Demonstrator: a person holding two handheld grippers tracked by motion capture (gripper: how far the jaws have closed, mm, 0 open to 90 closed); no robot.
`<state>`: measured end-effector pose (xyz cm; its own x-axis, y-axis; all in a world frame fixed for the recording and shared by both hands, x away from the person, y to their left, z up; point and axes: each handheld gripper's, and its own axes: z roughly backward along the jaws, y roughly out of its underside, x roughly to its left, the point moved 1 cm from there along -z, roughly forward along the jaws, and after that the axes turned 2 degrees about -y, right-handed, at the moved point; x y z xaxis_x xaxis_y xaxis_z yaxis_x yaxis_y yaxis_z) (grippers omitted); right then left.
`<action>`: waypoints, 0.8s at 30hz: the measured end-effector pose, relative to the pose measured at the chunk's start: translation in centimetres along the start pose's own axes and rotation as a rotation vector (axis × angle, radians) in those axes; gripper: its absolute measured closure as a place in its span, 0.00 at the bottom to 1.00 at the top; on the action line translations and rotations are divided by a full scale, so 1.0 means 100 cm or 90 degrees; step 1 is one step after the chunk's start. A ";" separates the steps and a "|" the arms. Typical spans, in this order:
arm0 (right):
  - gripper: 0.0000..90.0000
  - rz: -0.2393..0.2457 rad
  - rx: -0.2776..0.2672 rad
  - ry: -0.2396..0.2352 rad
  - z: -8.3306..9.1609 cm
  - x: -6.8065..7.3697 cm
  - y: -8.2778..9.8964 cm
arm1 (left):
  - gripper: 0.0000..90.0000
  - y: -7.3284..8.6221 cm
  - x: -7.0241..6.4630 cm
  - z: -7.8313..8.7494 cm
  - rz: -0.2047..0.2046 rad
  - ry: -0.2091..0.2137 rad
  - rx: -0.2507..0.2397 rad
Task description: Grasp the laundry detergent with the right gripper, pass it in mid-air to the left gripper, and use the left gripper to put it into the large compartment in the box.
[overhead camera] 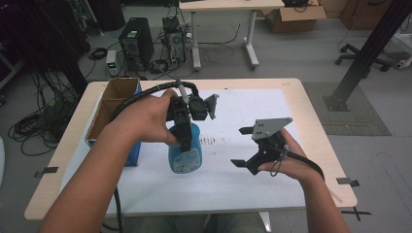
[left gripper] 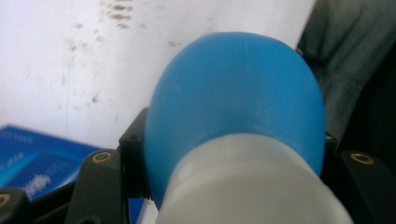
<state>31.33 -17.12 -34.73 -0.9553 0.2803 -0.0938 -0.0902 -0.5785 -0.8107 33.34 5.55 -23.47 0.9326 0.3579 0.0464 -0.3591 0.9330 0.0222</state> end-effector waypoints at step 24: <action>0.02 0.014 0.155 0.052 0.011 -0.013 0.015 | 0.43 0.056 0.070 0.106 0.353 -0.002 -0.071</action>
<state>32.16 -19.17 -35.17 -0.9326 0.3210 -0.1650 -0.1437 -0.7496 -0.6461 37.46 12.87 -12.44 0.6055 0.7955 0.0238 -0.7890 0.6040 -0.1127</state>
